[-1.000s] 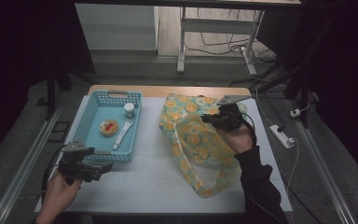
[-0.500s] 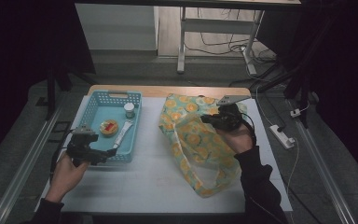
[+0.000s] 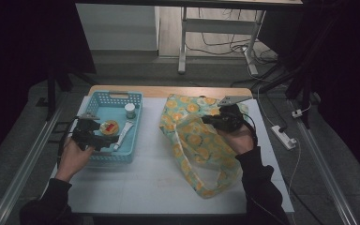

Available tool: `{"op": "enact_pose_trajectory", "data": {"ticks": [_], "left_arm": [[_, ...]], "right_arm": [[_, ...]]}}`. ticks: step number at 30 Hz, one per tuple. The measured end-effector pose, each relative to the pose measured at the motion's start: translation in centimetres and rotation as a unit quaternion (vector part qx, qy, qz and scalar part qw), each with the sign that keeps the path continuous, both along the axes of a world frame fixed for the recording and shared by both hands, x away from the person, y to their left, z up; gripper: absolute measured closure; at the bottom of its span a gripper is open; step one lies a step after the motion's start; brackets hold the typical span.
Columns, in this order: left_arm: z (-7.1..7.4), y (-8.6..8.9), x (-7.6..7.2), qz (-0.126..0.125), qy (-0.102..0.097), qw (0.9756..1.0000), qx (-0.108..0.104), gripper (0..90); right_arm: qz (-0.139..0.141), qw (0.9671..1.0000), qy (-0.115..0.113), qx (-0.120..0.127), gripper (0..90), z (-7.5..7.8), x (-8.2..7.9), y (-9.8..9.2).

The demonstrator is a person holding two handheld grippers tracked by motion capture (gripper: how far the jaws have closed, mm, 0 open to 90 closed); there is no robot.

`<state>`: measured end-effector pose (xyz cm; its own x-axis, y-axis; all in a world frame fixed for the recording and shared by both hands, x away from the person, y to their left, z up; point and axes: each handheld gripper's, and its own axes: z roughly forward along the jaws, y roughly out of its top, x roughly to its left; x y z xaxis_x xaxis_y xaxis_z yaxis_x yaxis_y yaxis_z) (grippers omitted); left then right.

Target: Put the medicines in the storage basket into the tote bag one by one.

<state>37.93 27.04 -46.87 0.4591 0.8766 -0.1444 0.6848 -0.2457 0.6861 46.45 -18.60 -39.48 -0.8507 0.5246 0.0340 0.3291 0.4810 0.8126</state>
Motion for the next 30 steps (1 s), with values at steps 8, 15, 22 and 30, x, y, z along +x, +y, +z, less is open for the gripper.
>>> {"op": "enact_pose_trajectory", "data": {"ticks": [8, 15, 22, 30], "left_arm": [[-0.3, 0.8, 2.4, 0.010, 0.011, 0.9999, 0.000, 0.1], [0.1, 1.1, 4.4, 0.010, 0.031, 0.9992, 0.025, 0.0], [-1.4, 1.4, 6.9, 0.023, 0.052, 0.9980, 0.027, 0.0], [-3.0, 1.0, 8.8, 0.026, 0.096, 0.9935, 0.054, 0.0]], "right_arm": [[-0.003, 1.0000, 0.000, 0.001, 89.3, 0.0, 0.1, -0.1], [-0.004, 1.0000, 0.002, 0.001, 89.3, 0.0, 0.1, -0.2], [-0.004, 1.0000, 0.002, 0.001, 89.3, 0.0, 0.1, -0.2], [-0.003, 1.0000, 0.002, 0.001, 89.3, 0.0, 0.0, -0.2]]}}
